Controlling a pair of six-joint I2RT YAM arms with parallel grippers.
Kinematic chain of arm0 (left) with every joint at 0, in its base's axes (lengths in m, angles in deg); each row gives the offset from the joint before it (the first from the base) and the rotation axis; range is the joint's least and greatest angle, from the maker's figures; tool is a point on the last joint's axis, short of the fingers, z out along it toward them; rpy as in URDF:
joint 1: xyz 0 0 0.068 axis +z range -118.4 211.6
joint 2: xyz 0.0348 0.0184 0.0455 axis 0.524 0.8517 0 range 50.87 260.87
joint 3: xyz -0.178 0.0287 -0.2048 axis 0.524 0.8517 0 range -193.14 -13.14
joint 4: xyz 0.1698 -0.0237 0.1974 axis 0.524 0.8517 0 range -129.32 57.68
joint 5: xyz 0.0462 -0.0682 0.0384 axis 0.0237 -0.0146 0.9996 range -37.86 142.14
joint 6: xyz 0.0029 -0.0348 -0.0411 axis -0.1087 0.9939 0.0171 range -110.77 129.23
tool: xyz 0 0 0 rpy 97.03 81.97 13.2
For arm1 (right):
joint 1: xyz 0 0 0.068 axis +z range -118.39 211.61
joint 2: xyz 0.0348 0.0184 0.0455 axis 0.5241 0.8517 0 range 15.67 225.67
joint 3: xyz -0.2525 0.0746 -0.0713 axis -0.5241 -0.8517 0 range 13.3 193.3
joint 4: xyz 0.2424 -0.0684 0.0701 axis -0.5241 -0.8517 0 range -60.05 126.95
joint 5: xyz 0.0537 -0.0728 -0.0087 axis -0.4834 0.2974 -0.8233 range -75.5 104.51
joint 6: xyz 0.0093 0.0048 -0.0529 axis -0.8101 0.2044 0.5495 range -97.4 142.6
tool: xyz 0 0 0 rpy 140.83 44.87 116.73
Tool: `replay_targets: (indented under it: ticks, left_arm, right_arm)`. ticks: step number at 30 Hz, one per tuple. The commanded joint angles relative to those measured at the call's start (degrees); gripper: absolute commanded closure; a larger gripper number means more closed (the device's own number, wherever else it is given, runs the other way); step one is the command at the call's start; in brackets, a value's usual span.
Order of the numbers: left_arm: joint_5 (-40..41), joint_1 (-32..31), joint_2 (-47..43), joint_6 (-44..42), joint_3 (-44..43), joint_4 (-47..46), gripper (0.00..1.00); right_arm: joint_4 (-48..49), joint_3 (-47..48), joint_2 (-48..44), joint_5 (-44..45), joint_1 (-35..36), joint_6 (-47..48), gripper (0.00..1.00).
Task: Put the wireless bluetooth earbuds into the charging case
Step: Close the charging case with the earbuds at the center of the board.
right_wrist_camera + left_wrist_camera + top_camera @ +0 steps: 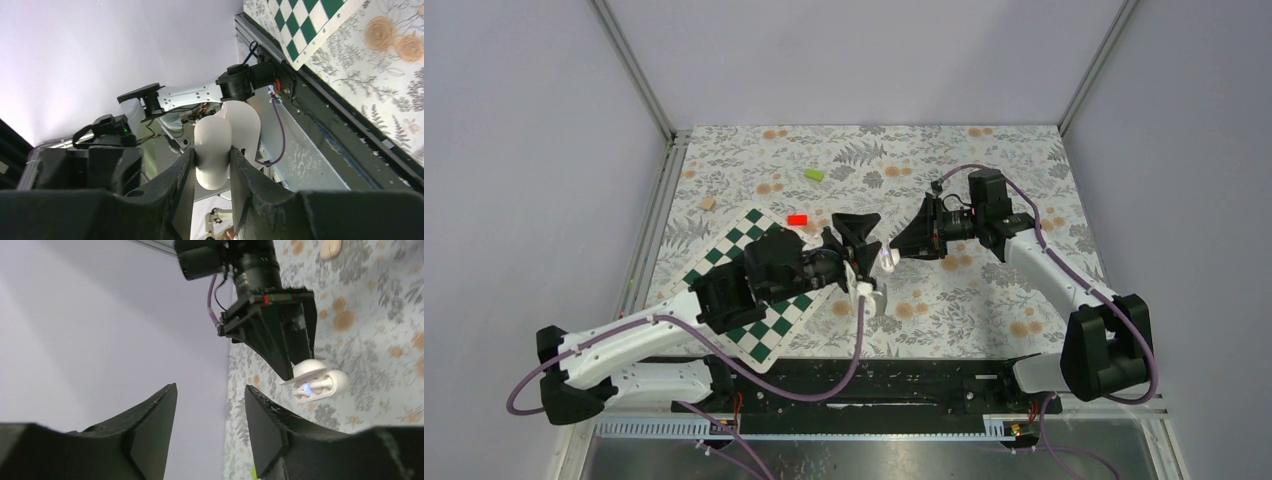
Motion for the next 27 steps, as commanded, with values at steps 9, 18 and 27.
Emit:
replay_targets:
  ticks: [9,18,27]
  left_arm:
    - [13.7,14.6,-0.8,69.2,-4.3,4.9,0.25]
    - [11.5,23.8,-1.5,83.8,-1.9,11.4,0.08]
    - [12.8,25.3,-0.8,84.9,-1.8,13.8,0.05]
  right_arm:
    - [67.6,-19.2,6.8,4.9,0.5,-24.3,1.0]
    - [95.7,-17.9,33.8,12.1,2.9,-32.2,1.0]
    - [81.3,-19.8,34.2,15.9,2.9,-20.7,1.0]
